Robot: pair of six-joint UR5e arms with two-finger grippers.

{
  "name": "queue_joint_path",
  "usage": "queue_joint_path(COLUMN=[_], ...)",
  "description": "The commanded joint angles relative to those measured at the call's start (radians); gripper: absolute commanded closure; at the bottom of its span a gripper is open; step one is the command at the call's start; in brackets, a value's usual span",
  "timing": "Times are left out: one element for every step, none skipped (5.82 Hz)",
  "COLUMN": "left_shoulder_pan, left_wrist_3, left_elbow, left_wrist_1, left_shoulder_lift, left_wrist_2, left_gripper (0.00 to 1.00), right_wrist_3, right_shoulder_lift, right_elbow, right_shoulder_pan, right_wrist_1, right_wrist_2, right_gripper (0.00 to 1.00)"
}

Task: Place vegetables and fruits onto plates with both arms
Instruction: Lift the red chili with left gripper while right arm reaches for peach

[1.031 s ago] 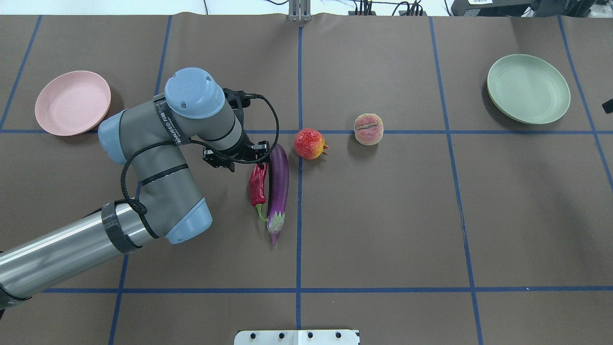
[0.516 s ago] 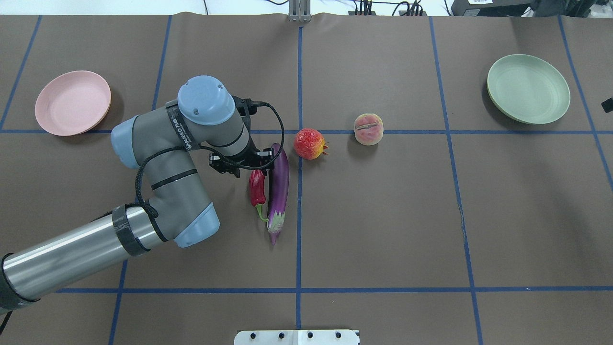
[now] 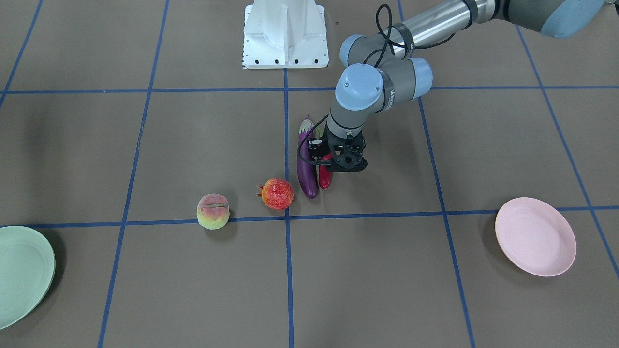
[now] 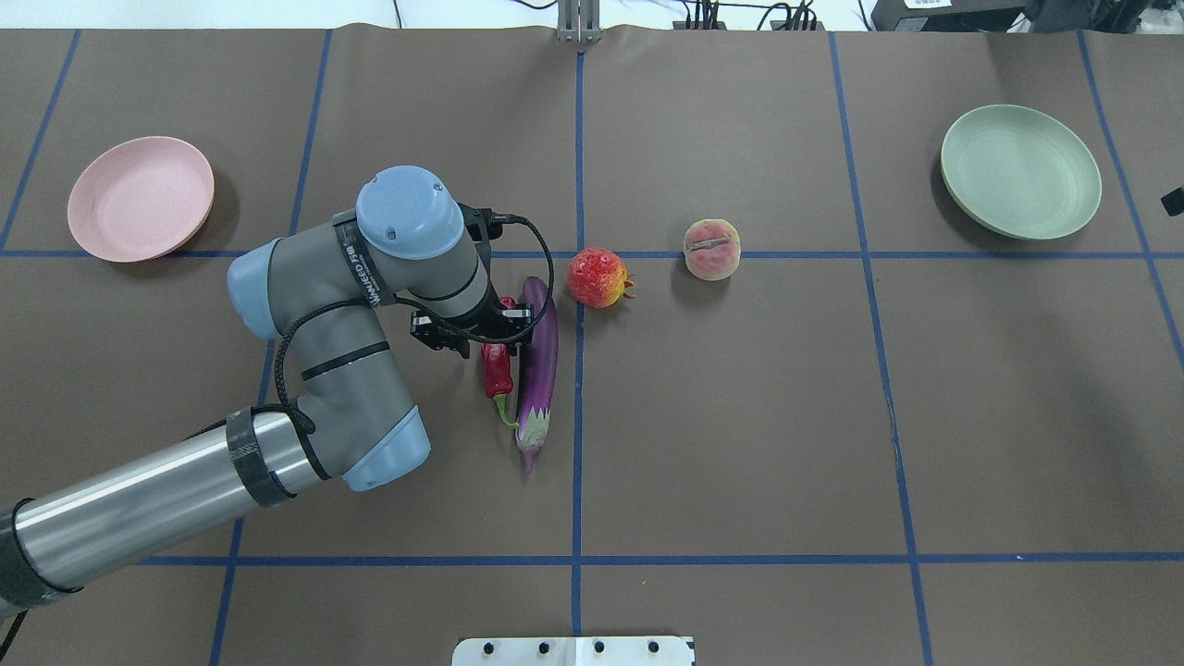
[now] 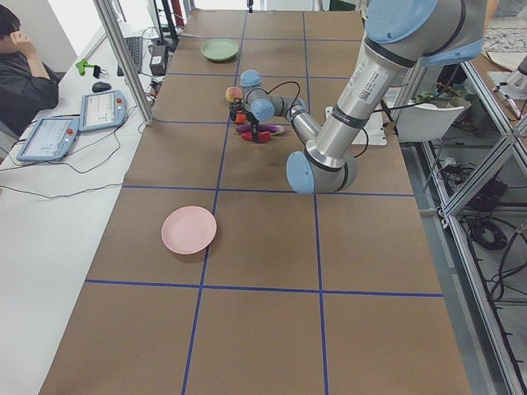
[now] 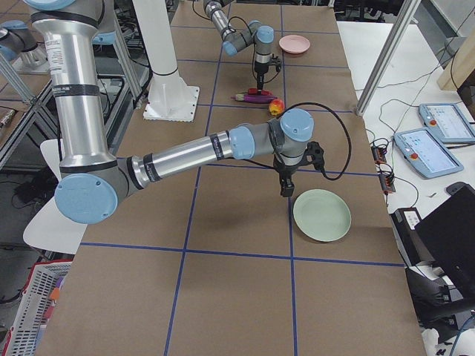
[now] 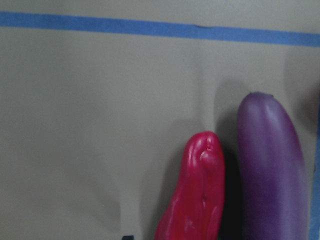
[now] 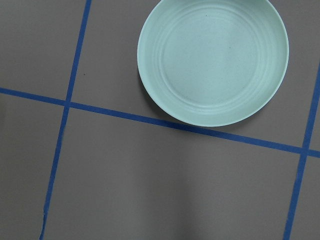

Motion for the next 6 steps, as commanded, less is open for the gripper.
queue_joint_path(left_shoulder_pan=[0.011, 0.013, 0.011, -0.004, -0.054, -0.102], left_wrist_3=[-0.006, -0.007, -0.009, -0.075, -0.081, -0.078], left_elbow=[0.003, 0.000, -0.003, -0.019, -0.033, -0.036], left_wrist_1=[0.000, 0.000, 0.001, 0.003, 0.011, 0.017], left_shoulder_lift=[-0.001, -0.003, -0.001, 0.006, 0.007, 0.008], left_wrist_2=[-0.002, -0.002, -0.002, 0.000, -0.003, -0.009], left_gripper=[0.46, 0.66, 0.95, 1.00, 1.00, 1.00], right_wrist_3=[0.000, 0.001, 0.003, 0.003, 0.012, 0.065], right_shoulder_lift=[0.002, 0.008, 0.037, 0.065, 0.083, 0.128], right_elbow=[-0.002, -0.002, -0.003, -0.012, -0.012, -0.012], right_shoulder_pan=[0.000, -0.002, -0.008, -0.009, -0.014, -0.031], right_wrist_1=[0.000, 0.000, -0.005, -0.008, -0.009, -0.012], right_wrist_2=[0.000, 0.001, 0.000, 0.003, 0.004, 0.009], right_gripper=[0.00, 0.00, 0.00, 0.00, 0.00, 0.00])
